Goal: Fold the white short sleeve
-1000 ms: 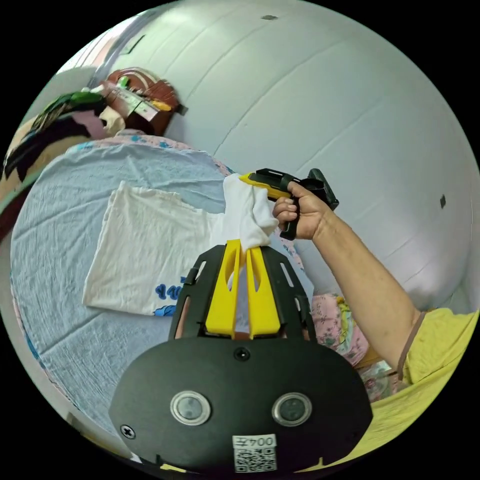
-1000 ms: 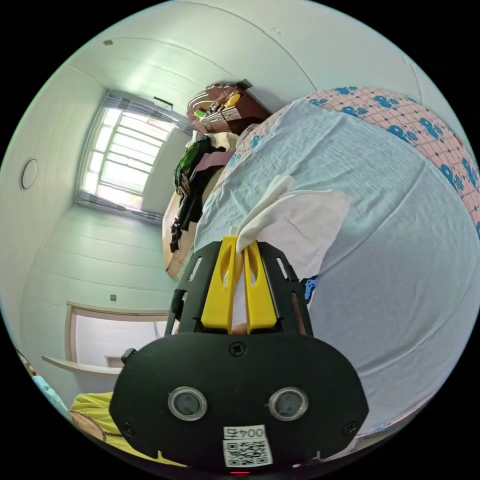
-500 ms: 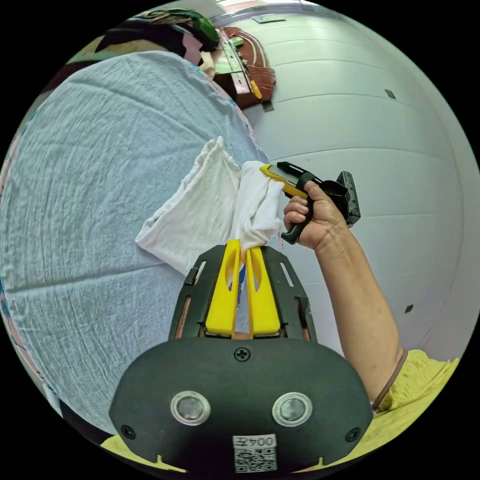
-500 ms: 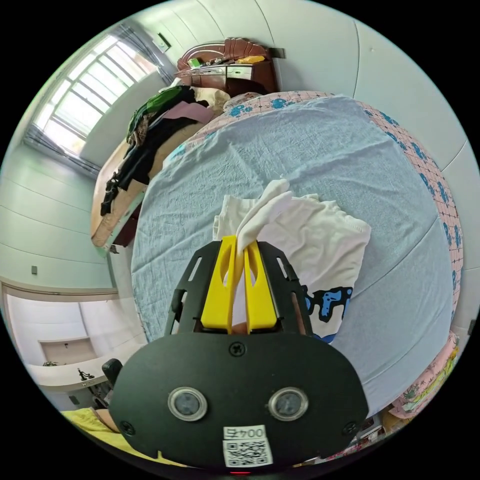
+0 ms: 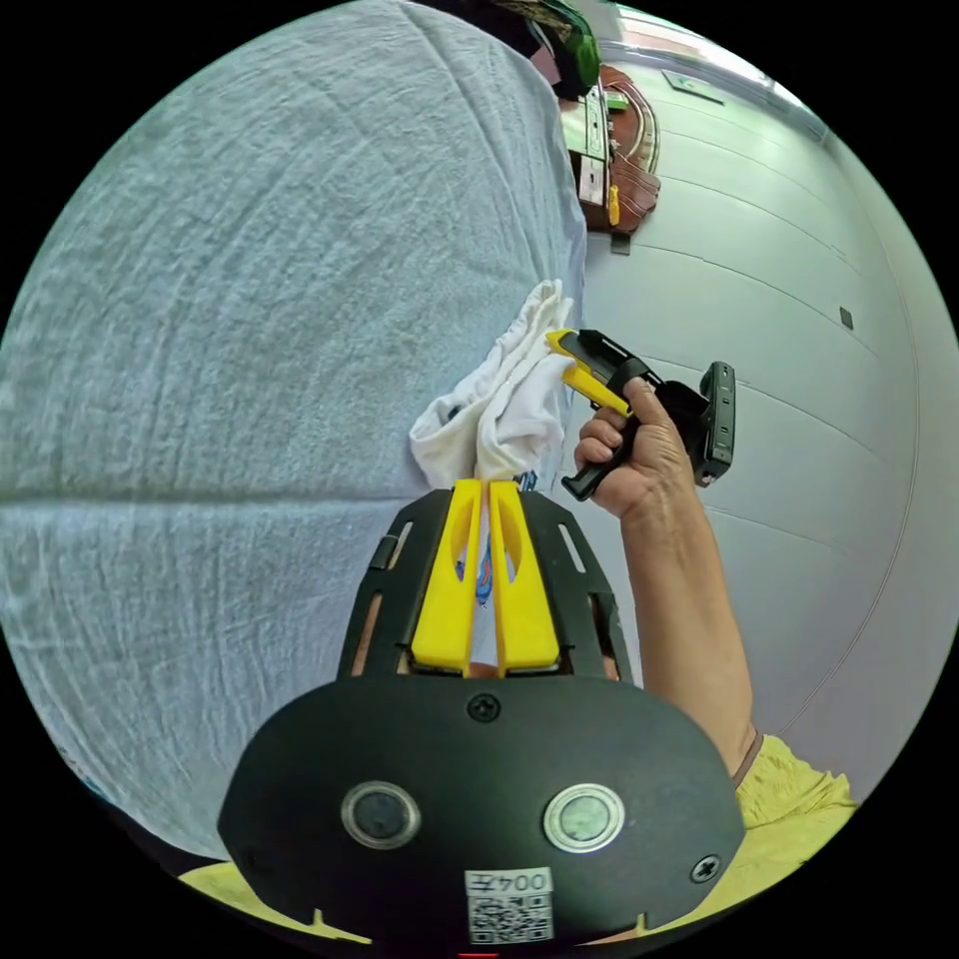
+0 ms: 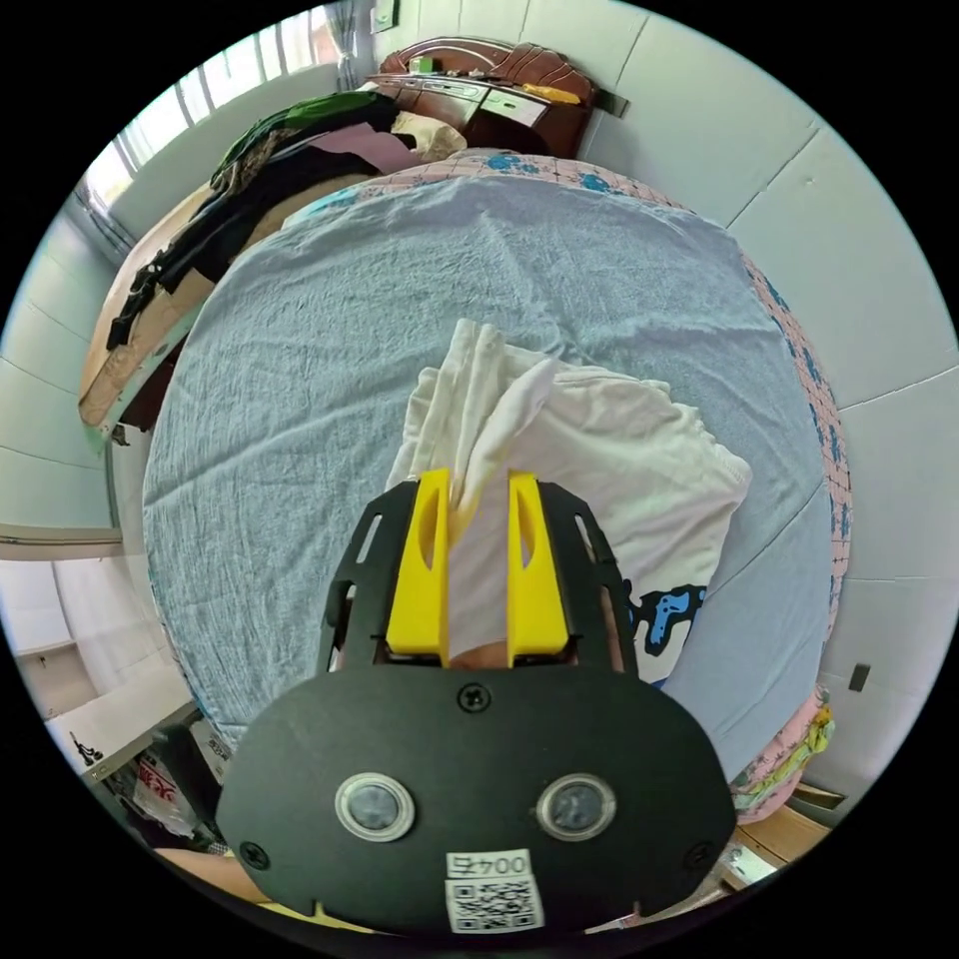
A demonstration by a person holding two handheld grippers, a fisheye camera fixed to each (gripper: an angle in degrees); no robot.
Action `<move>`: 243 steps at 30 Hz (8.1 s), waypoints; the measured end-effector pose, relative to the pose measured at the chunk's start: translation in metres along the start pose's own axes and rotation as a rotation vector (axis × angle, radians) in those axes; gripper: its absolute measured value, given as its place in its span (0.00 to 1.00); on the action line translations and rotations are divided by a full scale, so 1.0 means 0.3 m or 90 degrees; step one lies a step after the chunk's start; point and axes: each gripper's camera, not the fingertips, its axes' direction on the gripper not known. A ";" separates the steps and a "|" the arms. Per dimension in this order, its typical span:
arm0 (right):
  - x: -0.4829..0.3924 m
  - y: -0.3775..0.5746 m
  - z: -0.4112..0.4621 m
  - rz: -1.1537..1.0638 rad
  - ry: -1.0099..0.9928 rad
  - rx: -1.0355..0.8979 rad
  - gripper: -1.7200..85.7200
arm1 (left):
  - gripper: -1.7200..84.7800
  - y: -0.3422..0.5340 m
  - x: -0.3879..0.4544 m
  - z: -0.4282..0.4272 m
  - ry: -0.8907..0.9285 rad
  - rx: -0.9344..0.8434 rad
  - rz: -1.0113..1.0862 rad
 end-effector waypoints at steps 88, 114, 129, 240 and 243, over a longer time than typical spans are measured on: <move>0.475 1.587 -0.639 0.119 -0.167 0.146 0.01 | 0.03 0.505 0.419 -0.393 -0.434 -0.078 0.588; 0.583 1.199 -0.391 0.333 -0.218 0.069 0.08 | 0.09 0.406 0.617 -0.025 -0.445 -0.349 0.997; 0.628 0.898 -0.083 0.320 -0.182 -0.096 0.01 | 0.03 0.292 0.612 0.064 -0.456 -0.394 1.025; -0.720 1.044 -0.064 -0.215 0.097 0.074 0.05 | 0.04 -0.866 1.321 0.884 -0.468 -0.347 0.768; -0.679 1.054 -0.097 -0.206 0.067 0.071 0.11 | 0.07 -0.842 1.339 0.859 -0.446 -0.347 0.768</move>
